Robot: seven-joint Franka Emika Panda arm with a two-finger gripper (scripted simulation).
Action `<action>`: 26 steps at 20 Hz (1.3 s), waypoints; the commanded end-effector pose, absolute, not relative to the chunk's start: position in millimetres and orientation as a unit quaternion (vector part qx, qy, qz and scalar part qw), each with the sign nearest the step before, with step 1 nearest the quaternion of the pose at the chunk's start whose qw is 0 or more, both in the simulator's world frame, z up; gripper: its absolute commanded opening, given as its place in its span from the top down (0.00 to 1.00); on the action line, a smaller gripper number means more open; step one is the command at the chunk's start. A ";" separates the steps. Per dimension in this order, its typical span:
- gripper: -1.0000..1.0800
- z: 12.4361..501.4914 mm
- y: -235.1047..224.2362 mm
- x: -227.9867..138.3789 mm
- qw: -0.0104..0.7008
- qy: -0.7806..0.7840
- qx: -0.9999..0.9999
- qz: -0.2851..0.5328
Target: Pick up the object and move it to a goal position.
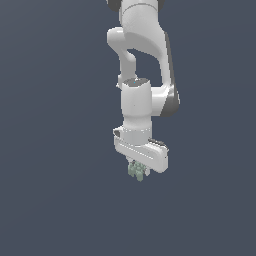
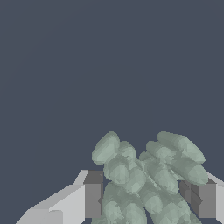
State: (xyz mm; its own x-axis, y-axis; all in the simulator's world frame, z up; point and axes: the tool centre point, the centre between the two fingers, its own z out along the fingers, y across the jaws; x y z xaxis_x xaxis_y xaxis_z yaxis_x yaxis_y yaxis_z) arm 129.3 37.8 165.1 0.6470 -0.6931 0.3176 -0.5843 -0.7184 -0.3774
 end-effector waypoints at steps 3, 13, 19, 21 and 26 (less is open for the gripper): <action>1.00 191.6 61.4 133.8 0.143 0.388 -0.872 -0.262; 1.00 241.8 100.3 141.4 0.179 0.440 -0.817 -0.327; 1.00 266.7 117.2 144.1 0.194 0.463 -0.788 -0.357; 1.00 274.7 122.4 144.8 0.199 0.470 -0.778 -0.366; 1.00 294.6 134.9 146.2 0.211 0.486 -0.754 -0.388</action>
State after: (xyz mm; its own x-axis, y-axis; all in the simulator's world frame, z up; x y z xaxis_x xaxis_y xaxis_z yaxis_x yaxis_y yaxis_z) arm 145.9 131.1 288.0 0.2465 -0.8907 0.3819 -0.5755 -0.4516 -0.6818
